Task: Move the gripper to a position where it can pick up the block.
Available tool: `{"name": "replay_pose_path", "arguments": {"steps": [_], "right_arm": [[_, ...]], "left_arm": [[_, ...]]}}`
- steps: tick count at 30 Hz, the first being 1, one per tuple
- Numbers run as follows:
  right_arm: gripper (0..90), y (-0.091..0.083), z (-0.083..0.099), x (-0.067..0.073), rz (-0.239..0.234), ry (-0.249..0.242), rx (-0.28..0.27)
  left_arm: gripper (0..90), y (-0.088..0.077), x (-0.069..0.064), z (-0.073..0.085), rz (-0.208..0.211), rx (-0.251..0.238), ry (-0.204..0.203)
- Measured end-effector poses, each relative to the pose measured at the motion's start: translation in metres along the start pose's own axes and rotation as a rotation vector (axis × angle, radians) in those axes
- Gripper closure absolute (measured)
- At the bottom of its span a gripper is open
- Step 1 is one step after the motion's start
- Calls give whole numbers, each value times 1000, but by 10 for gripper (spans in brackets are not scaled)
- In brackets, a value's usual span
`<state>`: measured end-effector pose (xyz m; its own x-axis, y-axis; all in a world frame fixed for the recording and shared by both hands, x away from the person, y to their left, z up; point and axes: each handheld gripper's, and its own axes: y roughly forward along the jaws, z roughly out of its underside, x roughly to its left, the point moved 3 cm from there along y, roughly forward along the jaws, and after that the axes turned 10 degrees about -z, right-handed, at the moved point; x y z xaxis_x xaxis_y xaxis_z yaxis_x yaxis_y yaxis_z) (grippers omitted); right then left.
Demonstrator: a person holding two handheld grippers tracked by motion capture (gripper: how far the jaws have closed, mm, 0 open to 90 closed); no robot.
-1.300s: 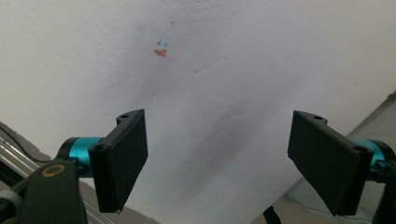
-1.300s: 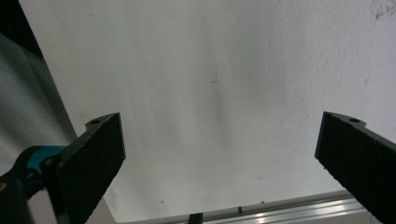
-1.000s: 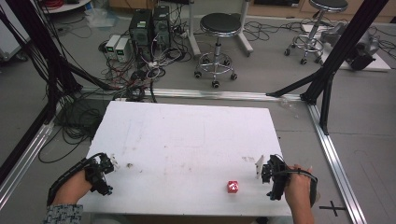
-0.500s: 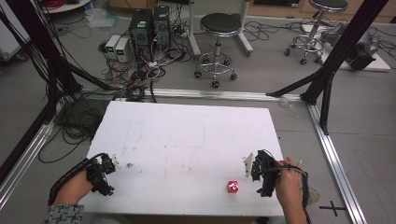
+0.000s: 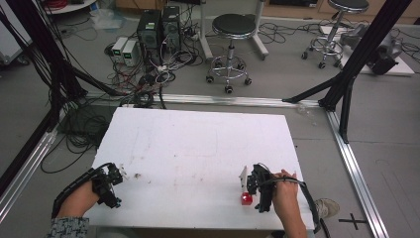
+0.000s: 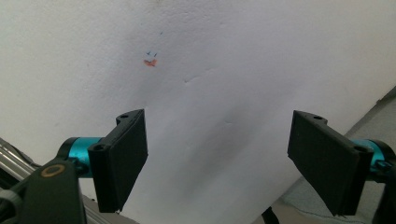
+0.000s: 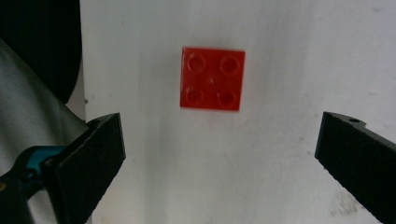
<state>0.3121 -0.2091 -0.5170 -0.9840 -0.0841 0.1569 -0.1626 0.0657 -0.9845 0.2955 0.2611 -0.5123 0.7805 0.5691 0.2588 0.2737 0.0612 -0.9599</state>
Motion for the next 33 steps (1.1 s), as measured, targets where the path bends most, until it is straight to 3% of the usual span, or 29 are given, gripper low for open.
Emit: {"name": "replay_pose_path", "arguments": {"steps": [5,6,12,16,25,29,30,33], "right_arm": [[8,13,-8,-2,-21,17,57],[8,15,-9,-3,-14,3,53],[8,21,-17,-7,10,28,20],[8,28,-21,-7,-16,15,32],[8,34,-25,-6,-21,-5,27],[8,36,-24,-6,-23,-9,58],[8,36,-25,-8,-20,-35,46],[8,34,-24,-6,-21,-9,47]], "left_arm": [[203,0,0,0,-2,-2,0],[203,0,1,0,-2,-1,1],[203,1,-1,-1,-2,6,3],[203,1,-1,-1,1,2,1],[204,2,-1,0,4,2,2],[203,2,-1,0,3,2,1],[204,2,0,0,1,2,2],[204,2,-1,-1,1,2,1]]}}
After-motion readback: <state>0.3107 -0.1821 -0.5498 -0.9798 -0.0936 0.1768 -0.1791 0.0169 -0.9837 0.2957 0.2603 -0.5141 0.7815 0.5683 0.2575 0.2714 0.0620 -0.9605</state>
